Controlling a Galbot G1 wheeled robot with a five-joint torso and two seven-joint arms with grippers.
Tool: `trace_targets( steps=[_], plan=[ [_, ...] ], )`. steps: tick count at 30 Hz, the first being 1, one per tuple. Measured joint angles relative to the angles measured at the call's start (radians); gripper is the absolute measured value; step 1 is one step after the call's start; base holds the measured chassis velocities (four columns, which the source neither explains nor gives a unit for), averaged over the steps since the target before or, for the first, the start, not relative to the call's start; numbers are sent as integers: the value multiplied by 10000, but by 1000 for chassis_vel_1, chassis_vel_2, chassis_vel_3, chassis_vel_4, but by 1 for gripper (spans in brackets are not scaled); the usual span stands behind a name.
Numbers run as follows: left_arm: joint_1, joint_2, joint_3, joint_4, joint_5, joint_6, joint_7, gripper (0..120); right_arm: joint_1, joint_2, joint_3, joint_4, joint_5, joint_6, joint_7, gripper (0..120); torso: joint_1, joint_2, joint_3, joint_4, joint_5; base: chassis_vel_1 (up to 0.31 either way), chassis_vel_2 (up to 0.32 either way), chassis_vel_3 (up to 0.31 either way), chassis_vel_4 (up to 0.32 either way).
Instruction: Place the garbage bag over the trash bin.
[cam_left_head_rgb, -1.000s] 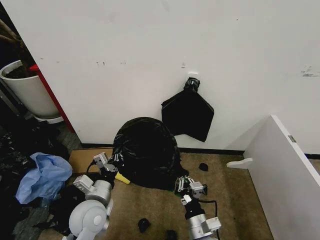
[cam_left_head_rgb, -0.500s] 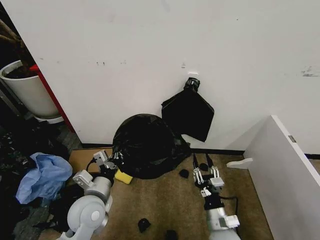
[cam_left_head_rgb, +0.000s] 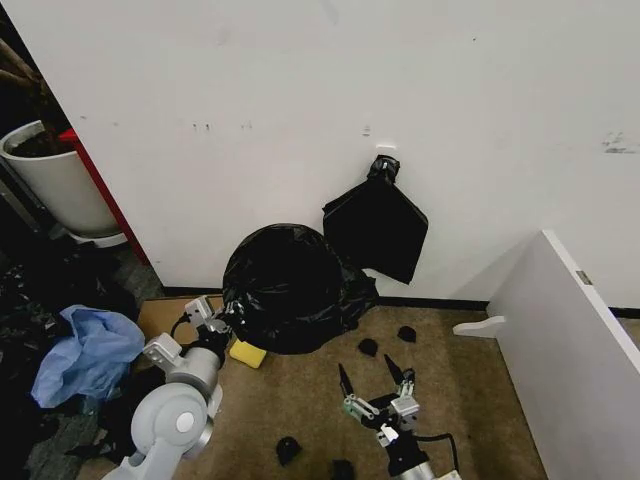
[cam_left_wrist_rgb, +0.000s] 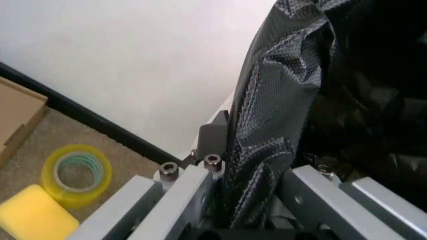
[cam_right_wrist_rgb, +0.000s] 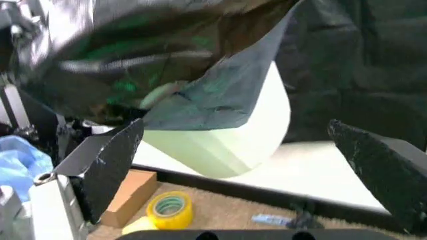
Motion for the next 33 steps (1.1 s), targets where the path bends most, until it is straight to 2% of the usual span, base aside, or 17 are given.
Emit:
trace_targets(
  steps=[7, 13, 17, 19, 23, 25, 27, 31, 33],
  plan=[
    [66, -36, 22, -193, -126, 177, -38, 1, 580, 342, 342, -751, -1980, 656, -162, 100, 0, 0, 0, 0, -1, 0, 0, 0, 0],
    [112, -56, 62, -285, -125, 192, -39, 1, 656, 395, 422, -899, -2390, 904, -533, 97, 0, 0, 0, 0, -1, 0, 0, 0, 0],
    [187, -78, 142, -444, -126, 197, -39, 1, 748, 554, 478, -980, -3164, 950, -496, 79, 0, 0, 0, 0, -1, 0, 0, 0, 0],
    [201, -89, 163, -475, -125, 199, -39, 1, 785, 614, 468, -981, -3456, 877, -288, 77, 0, 0, 0, 0, -1, 0, 0, 0, 0],
    [220, -143, 319, -523, -126, 218, -53, 1, 918, 885, 354, -1016, -4820, 408, 778, 58, 0, 0, 0, 0, -1, 0, 0, 0, 0],
    [211, -156, 378, -523, -125, 228, -58, 1, 940, 975, 295, -1031, -5005, 313, 924, 49, 0, 0, 0, -1, -1, 0, 0, 0, 0],
    [209, -157, 385, -523, -124, 229, -60, 1, 949, 991, 274, -1033, -5011, 292, 950, 47, 0, 0, 0, 0, -1, 0, 0, 0, 0],
    [204, -160, 397, -520, -139, 237, -70, 1, 1098, 1115, 230, -1191, -4981, 312, 995, 27, 0, 0, 0, 0, -1, 0, 0, 0, 0],
    [204, -160, 397, -520, -139, 237, -70, 1, 1098, 1115, 230, -1191, -4981, 312, 995, 27, 0, 0, 0, 0, -1, 0, 0, 0, 0]
  ],
)
